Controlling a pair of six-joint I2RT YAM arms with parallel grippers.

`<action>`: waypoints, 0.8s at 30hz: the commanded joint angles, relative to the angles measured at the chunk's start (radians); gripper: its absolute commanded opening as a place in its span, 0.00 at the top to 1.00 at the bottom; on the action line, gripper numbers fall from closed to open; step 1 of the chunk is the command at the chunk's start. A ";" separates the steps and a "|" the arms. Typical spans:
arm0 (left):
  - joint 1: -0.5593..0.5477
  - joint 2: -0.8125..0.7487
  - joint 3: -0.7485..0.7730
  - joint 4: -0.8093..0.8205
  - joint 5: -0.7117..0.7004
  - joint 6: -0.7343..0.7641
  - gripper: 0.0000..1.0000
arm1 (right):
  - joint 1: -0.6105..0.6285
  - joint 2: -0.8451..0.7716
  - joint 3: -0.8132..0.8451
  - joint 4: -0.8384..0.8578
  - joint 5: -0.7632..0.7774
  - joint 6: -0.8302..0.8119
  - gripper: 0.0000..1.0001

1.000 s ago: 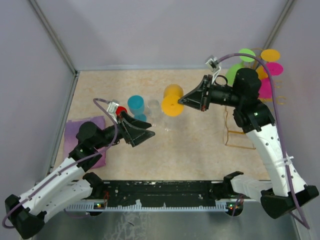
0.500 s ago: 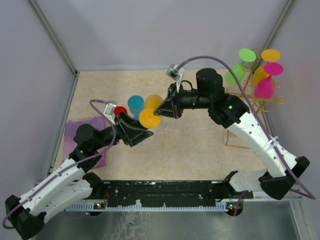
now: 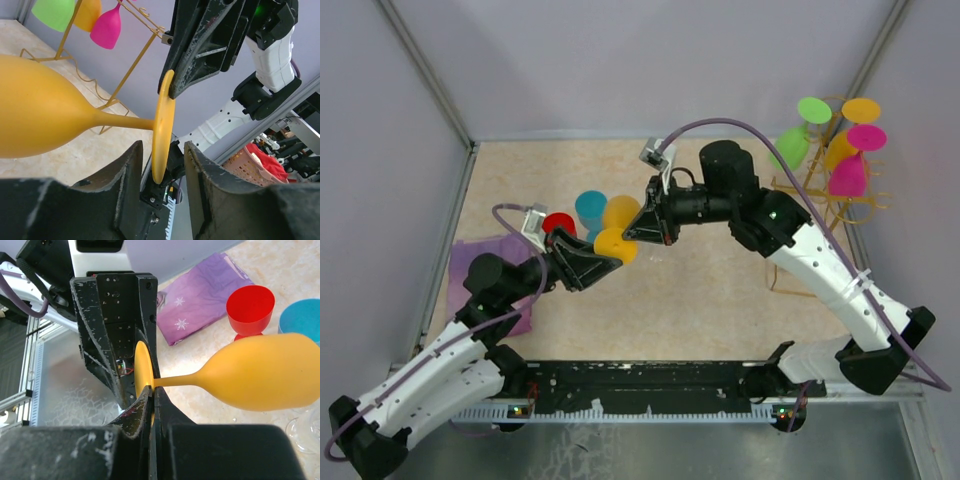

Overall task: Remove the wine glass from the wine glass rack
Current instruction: Place the wine glass at the center of the board.

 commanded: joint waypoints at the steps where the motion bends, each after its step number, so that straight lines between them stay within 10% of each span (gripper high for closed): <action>1: 0.003 0.010 -0.014 0.045 0.014 0.014 0.58 | 0.019 -0.004 0.062 0.019 -0.006 -0.033 1.00; 14: 0.002 -0.007 -0.047 0.098 0.027 0.032 0.87 | 0.025 0.004 0.063 0.002 -0.010 -0.045 1.00; 24: 0.003 -0.006 -0.049 0.105 0.023 0.027 0.72 | 0.042 0.020 0.067 -0.028 -0.020 -0.061 1.00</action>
